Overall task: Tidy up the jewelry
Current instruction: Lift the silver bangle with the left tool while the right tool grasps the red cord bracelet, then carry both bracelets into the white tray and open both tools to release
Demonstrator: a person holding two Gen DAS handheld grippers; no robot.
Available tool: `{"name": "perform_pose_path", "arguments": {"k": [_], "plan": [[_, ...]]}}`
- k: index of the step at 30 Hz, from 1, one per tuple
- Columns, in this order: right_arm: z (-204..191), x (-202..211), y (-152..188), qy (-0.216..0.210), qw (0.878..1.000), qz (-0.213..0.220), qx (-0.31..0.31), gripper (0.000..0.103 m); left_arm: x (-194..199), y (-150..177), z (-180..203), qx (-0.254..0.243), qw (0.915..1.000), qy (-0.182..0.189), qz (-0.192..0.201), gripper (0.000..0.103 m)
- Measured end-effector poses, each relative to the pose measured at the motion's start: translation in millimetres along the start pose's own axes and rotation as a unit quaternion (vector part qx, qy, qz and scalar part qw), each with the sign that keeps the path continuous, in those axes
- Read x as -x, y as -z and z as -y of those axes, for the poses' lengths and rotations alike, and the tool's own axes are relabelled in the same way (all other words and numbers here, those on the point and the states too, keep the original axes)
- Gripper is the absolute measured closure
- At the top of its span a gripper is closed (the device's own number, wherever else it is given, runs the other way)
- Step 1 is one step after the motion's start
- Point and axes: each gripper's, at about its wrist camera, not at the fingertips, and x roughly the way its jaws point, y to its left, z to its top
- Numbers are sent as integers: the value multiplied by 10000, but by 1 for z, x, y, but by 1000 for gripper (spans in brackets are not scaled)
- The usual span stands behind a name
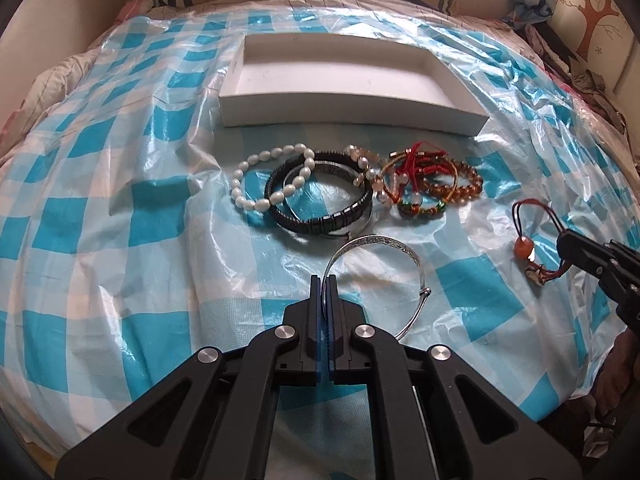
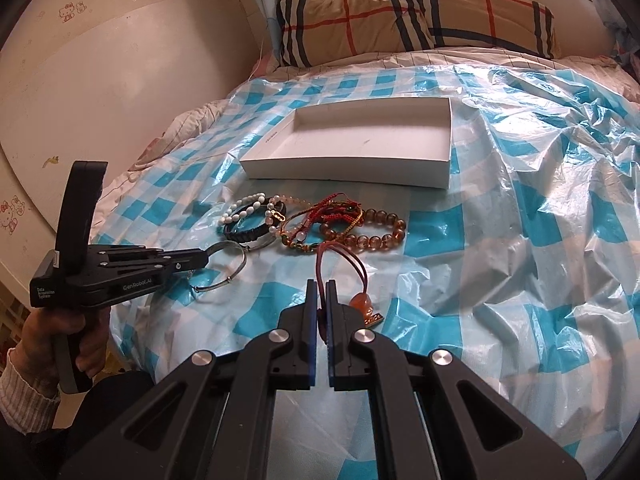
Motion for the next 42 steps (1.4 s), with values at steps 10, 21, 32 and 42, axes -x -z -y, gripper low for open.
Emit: {"name": "perform_pose_path", "arguments": {"k": [10, 21, 32, 42], "plan": [[-3, -7, 3, -44, 9999, -117, 61, 98, -11, 1, 1, -126, 9999, -57, -79, 100], [-12, 20, -17, -261, 9991, 326, -50, 98, 15, 1, 7, -106, 9998, 44, 192, 101], [-13, 40, -30, -342, 9965, 723, -225, 98, 56, -11, 10, 38, 9969, -107, 778, 101], [-6, 36, -46, -298, 9942, 1001, -247, 98, 66, -34, 17, -13, 9933, -270, 1121, 101]]}}
